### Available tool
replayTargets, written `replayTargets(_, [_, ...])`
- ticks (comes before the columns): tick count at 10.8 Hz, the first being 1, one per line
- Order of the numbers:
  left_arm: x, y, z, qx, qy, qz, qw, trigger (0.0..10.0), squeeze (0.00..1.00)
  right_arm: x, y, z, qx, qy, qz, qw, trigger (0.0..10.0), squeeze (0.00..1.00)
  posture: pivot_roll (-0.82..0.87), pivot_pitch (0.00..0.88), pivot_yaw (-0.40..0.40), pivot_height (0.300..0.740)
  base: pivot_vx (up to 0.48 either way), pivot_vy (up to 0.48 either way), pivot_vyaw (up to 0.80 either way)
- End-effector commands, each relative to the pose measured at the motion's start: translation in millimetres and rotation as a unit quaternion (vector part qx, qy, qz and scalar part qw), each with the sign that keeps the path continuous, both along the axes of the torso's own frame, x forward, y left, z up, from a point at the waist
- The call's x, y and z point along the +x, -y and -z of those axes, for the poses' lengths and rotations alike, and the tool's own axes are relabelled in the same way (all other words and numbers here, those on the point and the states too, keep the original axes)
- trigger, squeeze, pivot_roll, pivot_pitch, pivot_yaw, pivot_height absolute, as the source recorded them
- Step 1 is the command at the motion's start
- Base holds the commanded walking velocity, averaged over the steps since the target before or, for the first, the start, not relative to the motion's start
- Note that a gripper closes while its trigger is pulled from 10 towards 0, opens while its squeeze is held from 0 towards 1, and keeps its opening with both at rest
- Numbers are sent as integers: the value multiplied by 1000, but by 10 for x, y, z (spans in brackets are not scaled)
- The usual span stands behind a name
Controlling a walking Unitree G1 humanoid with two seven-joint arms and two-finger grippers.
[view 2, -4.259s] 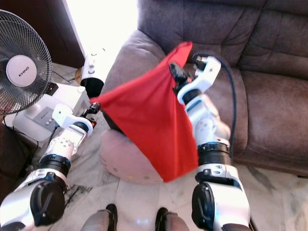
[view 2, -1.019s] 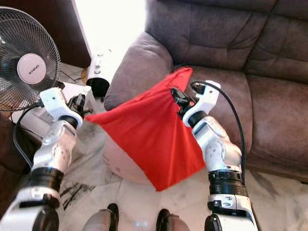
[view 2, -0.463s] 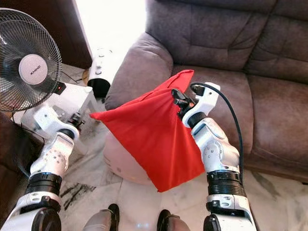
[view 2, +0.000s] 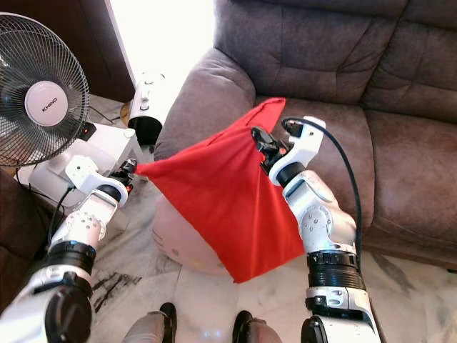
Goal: Move the pillow to the sofa from floor
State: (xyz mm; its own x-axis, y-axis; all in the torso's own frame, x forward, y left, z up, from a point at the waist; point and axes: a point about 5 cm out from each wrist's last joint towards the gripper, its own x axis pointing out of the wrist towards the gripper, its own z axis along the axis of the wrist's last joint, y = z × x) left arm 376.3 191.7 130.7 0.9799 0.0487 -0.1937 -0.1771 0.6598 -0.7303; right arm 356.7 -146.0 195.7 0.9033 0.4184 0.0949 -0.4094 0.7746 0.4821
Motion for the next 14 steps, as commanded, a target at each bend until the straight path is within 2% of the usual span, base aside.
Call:
replayTargets(1, [4,12,39,-12,-8,7,1000,10000,1000,-44,-41,-483,14,102,-21,994,10000,0,56,180,-48,740,0,0,0])
replayTargets(4, [47,42,55,-1,-11,13,1000,10000,1000,-86,-72,-546,20,105,-33,994,10000,0,49,205,-53,740,0,0,0])
replayTargets(5, [70,45,37,-18,-4,6,1000,10000,0,-103,-90,-577,22,108,-39,993,10000,0,43,211,-56,740,0,0,0])
replayTargets(6, [85,52,29,-25,-9,-1,1000,10000,0,-113,-91,-598,22,110,-41,993,10000,0,40,218,-56,740,0,0,0])
replayTargets(10, [83,-6,107,-104,-34,-53,993,10000,0,-160,-85,-630,24,107,-46,993,10000,0,17,241,-64,740,0,0,0])
replayTargets(14, [83,-6,107,-104,-34,-53,993,10000,0,-160,-85,-630,24,107,-46,993,10000,0,17,241,-64,740,0,0,0])
